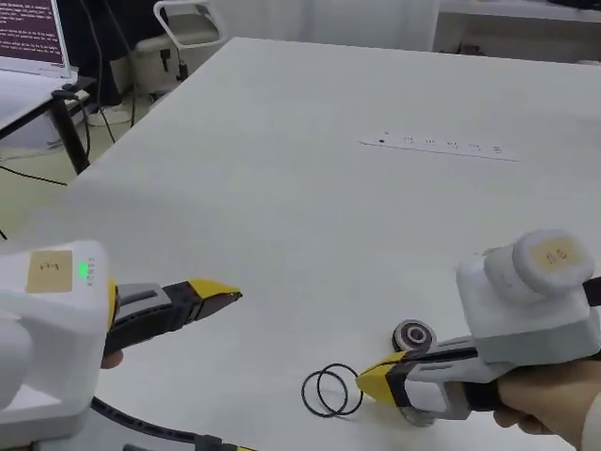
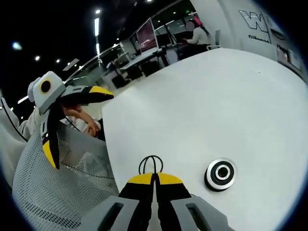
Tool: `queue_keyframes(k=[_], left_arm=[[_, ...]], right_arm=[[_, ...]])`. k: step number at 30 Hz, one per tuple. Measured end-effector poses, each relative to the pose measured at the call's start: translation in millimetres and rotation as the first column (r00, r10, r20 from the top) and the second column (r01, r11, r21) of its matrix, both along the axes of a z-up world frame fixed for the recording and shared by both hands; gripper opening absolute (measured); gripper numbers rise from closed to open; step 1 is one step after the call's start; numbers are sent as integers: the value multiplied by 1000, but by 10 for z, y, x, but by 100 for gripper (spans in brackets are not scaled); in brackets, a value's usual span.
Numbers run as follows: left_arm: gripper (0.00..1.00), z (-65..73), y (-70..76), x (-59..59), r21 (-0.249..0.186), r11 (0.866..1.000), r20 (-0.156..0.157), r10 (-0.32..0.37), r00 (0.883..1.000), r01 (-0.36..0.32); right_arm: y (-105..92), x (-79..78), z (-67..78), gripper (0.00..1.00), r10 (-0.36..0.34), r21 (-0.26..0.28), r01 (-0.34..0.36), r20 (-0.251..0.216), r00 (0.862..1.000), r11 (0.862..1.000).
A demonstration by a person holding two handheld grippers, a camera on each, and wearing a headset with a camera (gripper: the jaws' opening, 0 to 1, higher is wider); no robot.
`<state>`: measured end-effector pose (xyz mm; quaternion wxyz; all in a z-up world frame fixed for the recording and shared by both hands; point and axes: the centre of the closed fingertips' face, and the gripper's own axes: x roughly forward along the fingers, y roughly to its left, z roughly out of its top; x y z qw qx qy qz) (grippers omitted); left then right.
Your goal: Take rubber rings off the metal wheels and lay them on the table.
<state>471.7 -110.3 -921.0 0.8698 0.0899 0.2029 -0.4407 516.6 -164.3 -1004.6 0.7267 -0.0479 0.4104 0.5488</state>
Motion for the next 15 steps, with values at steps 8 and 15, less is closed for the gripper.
queue_keyframes(k=[8,15], left_arm=[[91,-12,2,-2,9,1000,-3,-1,1000,1],[91,-17,5,-2,14,1000,-4,0,1000,0]], right_arm=[[-20,41,-53,3,-3,-24,4,23,1000,1000],[-44,65,-79,5,1,-40,1,44,999,999]])
